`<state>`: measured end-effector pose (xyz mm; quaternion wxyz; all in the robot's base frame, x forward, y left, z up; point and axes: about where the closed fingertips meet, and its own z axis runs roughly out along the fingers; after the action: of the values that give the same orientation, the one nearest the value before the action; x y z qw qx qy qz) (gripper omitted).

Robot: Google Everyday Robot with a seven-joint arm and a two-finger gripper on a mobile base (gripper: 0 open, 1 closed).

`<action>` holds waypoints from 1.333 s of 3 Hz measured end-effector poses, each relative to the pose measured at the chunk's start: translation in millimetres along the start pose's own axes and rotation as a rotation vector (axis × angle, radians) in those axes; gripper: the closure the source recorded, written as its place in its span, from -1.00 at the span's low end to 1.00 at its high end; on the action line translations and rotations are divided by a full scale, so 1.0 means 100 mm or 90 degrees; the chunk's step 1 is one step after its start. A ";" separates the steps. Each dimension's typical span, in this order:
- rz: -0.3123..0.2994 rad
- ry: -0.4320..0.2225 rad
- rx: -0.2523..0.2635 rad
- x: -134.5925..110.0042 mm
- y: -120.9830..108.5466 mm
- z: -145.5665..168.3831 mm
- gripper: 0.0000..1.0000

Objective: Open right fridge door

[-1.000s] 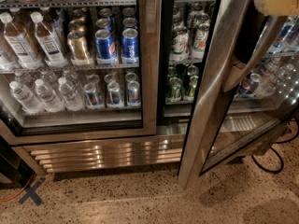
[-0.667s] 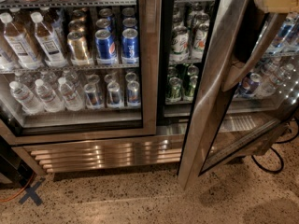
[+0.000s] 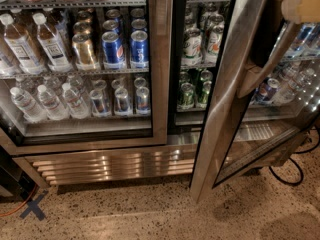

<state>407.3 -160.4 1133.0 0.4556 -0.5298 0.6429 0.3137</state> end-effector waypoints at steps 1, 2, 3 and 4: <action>0.003 0.013 0.055 -0.04 0.33 -0.20 -1.00; 0.015 0.035 0.101 -0.04 0.64 -0.38 -1.00; 0.035 0.048 0.092 -0.05 0.57 -0.64 -1.00; 0.092 0.053 0.178 -0.14 0.81 -1.48 -1.00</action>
Offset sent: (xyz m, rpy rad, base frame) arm -0.0231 -0.0050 0.0055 -0.0129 -0.0158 -0.0525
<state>292.2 -266.6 1196.7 0.4740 -0.4260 0.7351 0.2312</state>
